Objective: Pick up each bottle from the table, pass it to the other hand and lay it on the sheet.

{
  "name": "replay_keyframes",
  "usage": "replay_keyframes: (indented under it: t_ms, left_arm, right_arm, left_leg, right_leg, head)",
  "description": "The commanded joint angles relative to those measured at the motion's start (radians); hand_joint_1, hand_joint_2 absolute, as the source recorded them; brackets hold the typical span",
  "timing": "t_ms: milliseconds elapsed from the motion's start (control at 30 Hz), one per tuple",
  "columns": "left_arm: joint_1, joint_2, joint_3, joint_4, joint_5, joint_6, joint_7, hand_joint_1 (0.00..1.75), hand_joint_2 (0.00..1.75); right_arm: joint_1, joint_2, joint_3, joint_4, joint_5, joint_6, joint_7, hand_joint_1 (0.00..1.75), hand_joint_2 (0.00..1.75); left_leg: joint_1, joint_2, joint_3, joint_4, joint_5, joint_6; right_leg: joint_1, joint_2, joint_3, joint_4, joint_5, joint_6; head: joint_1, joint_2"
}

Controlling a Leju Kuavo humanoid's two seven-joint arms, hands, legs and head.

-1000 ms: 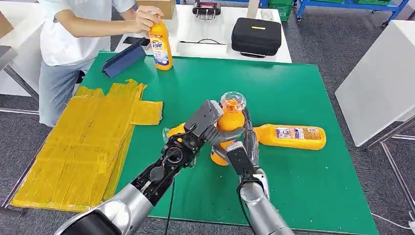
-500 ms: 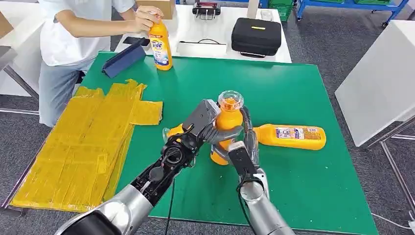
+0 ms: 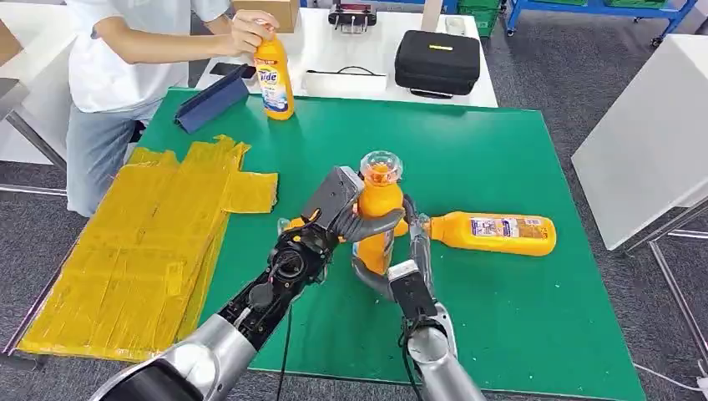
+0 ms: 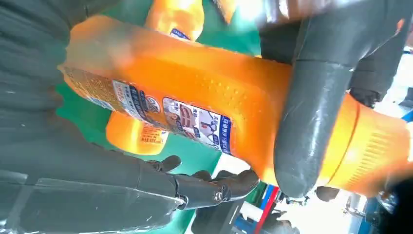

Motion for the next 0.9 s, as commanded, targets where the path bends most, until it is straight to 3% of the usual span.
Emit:
replay_keyframes:
  t_ms: [33, 200, 400, 667, 900]
  left_arm:
    - [-0.034, 0.034, 0.042, 0.028, -0.003, 0.008, 0.002, 1.75, 1.75]
    - [-0.057, 0.051, 0.089, 0.035, -0.044, 0.111, 0.006, 1.75, 1.75]
    - [-0.078, 0.068, 0.142, 0.061, -0.134, 0.265, 0.008, 1.75, 1.75]
    - [-0.109, 0.070, 0.120, 0.060, -0.322, 0.481, 0.053, 1.75, 1.75]
    - [-0.116, 0.066, 0.120, 0.051, -0.363, 0.495, 0.070, 1.75, 1.75]
  right_arm:
    - [0.056, -0.032, 0.034, -0.135, -0.008, 0.069, 0.004, 0.00, 1.75]
    - [0.165, -0.056, 0.053, -0.333, 0.014, 0.131, 0.023, 0.00, 1.75]
    - [0.166, -0.065, 0.078, -0.297, 0.012, 0.146, 0.008, 0.00, 1.75]
    - [0.137, -0.064, 0.085, -0.265, 0.012, 0.152, 0.008, 0.00, 1.75]
    - [0.129, -0.067, 0.093, -0.255, 0.010, 0.154, 0.008, 0.00, 1.75]
  left_leg:
    - [0.001, 0.004, 0.004, 0.000, -0.002, -0.003]
    - [0.001, 0.002, 0.005, 0.000, -0.003, -0.004]
    - [0.001, 0.006, 0.005, 0.000, -0.003, -0.004]
    - [0.001, 0.004, 0.002, 0.000, -0.001, -0.002]
    - [0.001, 0.004, 0.004, 0.000, -0.003, -0.003]
  right_leg:
    - [0.001, 0.003, 0.004, -0.001, -0.001, -0.003]
    - [0.001, 0.002, 0.005, -0.001, -0.002, -0.003]
    - [0.002, 0.005, 0.004, -0.001, -0.001, -0.003]
    - [0.001, 0.003, 0.001, -0.001, -0.001, -0.002]
    - [0.001, 0.003, 0.004, -0.001, -0.001, -0.003]
  head:
    - [0.000, 0.000]
    - [0.000, 0.000]
    - [0.000, 0.000]
    - [0.000, 0.000]
    - [0.000, 0.000]
